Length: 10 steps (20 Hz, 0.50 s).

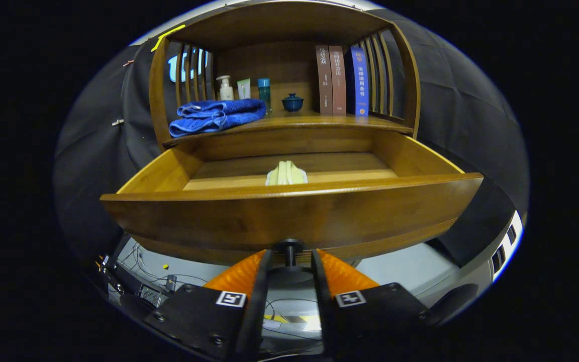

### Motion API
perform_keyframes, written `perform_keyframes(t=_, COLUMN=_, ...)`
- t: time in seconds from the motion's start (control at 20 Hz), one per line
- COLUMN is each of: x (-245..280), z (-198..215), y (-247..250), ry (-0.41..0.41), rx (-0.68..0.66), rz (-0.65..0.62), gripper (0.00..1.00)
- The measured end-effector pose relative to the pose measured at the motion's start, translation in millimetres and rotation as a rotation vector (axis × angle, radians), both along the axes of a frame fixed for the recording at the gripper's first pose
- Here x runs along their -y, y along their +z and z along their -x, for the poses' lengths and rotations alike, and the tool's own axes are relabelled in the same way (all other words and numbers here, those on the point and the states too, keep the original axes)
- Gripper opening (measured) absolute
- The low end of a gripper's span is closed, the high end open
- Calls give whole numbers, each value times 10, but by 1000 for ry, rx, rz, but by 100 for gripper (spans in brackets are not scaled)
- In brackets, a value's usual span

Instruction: Pull open the drawer, take out the items inside it, and place them on the countertop above the cabinet.

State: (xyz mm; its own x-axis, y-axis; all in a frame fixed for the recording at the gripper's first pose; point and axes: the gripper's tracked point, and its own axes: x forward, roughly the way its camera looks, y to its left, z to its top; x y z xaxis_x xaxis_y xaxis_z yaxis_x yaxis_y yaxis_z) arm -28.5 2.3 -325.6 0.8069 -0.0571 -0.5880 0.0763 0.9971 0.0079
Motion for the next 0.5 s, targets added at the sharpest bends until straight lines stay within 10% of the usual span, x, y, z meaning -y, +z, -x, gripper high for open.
perform_keyframes(t=0.15, x=49, z=70, y=316, ry=-3, rx=26, rz=30, gripper=100)
perform_keyframes(t=0.5, x=-86, z=-532, y=942, ry=53, rx=12, rz=-61, gripper=100)
